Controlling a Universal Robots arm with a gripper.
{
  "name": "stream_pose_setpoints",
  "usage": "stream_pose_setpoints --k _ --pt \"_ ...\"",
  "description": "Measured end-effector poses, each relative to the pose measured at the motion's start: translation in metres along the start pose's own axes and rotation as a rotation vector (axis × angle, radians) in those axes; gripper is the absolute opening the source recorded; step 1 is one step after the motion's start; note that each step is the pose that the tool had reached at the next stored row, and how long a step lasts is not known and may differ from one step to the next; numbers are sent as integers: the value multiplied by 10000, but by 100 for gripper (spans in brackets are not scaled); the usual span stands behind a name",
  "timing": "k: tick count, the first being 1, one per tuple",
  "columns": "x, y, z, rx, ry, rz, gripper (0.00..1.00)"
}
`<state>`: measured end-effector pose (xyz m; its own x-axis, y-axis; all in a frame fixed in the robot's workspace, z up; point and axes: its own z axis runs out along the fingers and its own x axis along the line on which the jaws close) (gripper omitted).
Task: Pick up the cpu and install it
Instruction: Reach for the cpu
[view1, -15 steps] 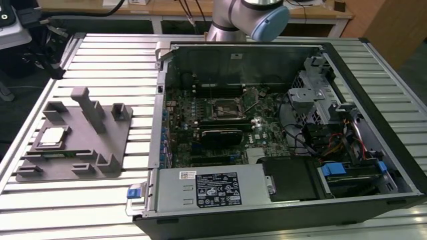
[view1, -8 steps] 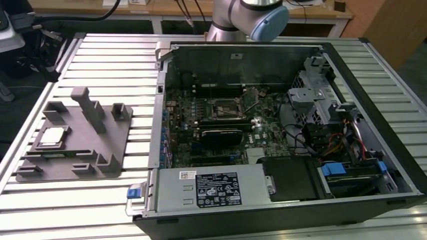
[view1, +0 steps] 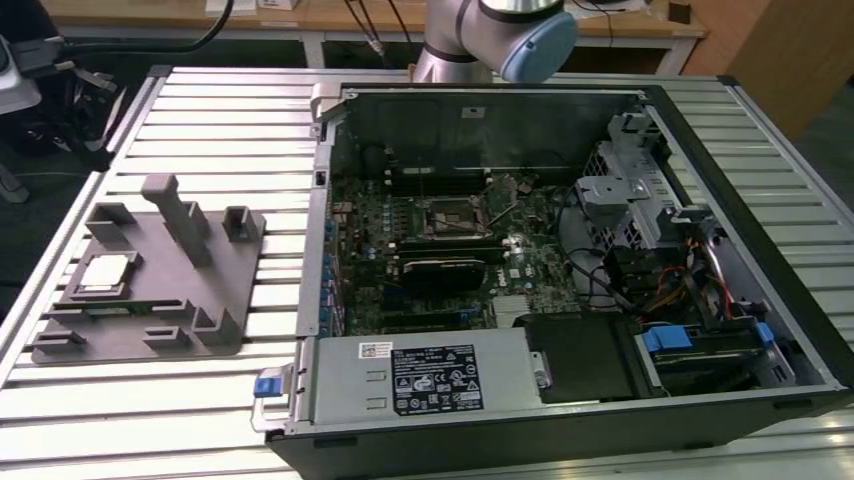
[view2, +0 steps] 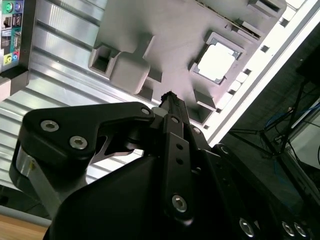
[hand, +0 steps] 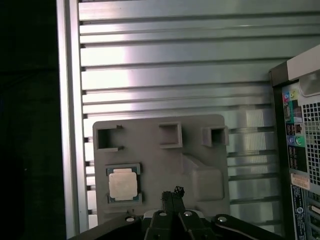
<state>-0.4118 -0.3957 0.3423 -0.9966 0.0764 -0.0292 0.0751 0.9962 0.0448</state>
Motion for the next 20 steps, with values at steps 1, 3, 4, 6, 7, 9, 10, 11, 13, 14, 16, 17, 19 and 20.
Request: stream_pose_setpoints --k 1,3,4,6,7,9,10,11,13,14,16,17,19,20 --pt "8 -3 10 1 1 0 11" --pt "22 -10 31 1 2 0 11" --pt "27 -12 41 1 1 1 11" --pt "38 -19 61 1 2 0 11" --pt "43 -22 70 2 2 1 11" --pt "54 -30 89 0 0 1 11" --pt "61 -34 99 0 0 1 11" --pt "67 -39 106 1 2 0 11" --pt "79 -48 123 1 2 1 11" --pt "85 -52 132 1 1 1 11" --pt "99 -61 151 1 1 1 11" --pt "107 -65 160 1 1 1 11" --pt "124 -74 180 1 1 1 11" --pt "132 -79 189 2 2 1 11"
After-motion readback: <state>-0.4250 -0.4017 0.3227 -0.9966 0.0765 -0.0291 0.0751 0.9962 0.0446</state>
